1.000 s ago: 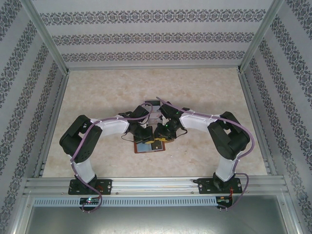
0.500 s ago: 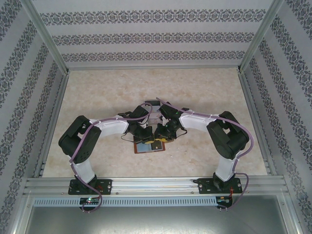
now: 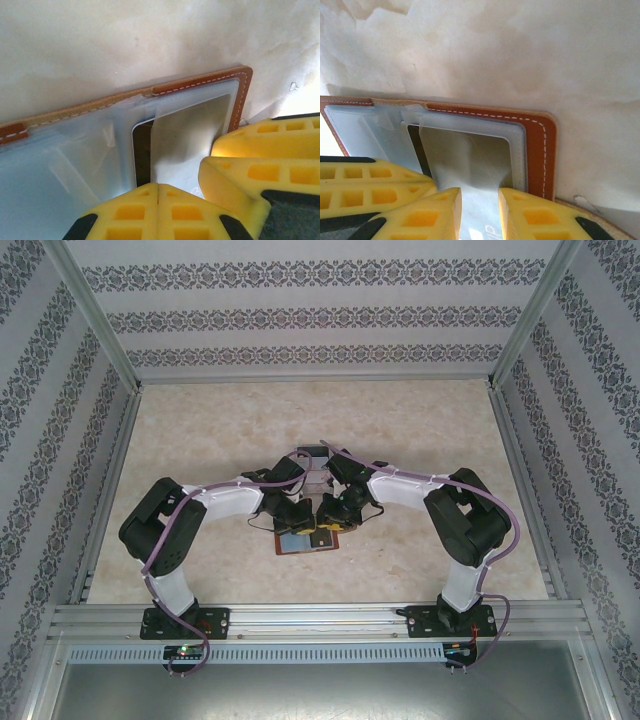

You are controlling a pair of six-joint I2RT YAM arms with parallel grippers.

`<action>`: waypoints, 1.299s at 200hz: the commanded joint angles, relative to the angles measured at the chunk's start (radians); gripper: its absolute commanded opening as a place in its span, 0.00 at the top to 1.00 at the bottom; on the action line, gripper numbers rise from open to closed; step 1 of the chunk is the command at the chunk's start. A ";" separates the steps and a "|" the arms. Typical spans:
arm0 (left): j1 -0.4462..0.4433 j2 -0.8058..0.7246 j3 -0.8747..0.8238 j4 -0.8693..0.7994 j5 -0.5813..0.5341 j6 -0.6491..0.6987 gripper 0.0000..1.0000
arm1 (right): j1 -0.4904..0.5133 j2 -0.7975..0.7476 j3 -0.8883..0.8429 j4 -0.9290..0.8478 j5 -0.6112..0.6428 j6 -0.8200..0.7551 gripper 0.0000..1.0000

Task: Take the credit cards out of the card holder

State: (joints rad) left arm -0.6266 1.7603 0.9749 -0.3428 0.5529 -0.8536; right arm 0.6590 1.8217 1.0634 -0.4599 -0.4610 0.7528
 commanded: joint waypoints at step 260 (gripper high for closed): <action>0.003 0.009 0.027 -0.184 -0.096 0.063 0.99 | -0.012 -0.015 -0.004 -0.097 0.074 -0.030 0.52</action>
State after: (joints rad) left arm -0.6266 1.7760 1.0004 -0.4171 0.5148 -0.8116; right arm 0.6586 1.8133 1.0657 -0.4591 -0.4610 0.7334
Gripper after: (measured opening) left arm 0.047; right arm 0.473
